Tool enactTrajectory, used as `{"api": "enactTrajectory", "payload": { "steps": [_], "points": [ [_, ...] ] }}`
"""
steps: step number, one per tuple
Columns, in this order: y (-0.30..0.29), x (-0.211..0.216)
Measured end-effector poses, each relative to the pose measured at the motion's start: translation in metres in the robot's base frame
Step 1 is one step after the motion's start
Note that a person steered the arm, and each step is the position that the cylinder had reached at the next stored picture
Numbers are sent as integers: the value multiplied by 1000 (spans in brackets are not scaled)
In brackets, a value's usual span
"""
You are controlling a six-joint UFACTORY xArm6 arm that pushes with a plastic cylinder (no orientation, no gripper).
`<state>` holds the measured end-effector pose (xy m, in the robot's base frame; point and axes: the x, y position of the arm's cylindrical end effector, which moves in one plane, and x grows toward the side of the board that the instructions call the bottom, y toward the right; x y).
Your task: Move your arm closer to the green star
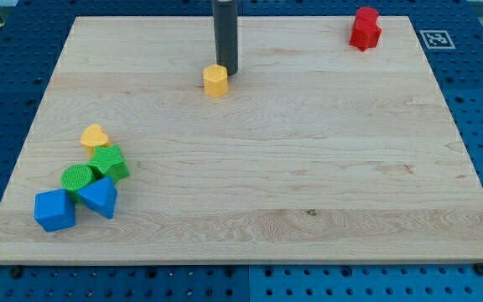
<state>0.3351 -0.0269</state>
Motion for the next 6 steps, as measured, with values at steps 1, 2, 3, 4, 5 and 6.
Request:
{"api": "enactTrajectory", "payload": {
  "steps": [1,2,3,4,5,6],
  "points": [
    [-1,18],
    [-14,30],
    [-29,44],
    [-45,55],
    [-61,66],
    [-73,79]
  ]
}}
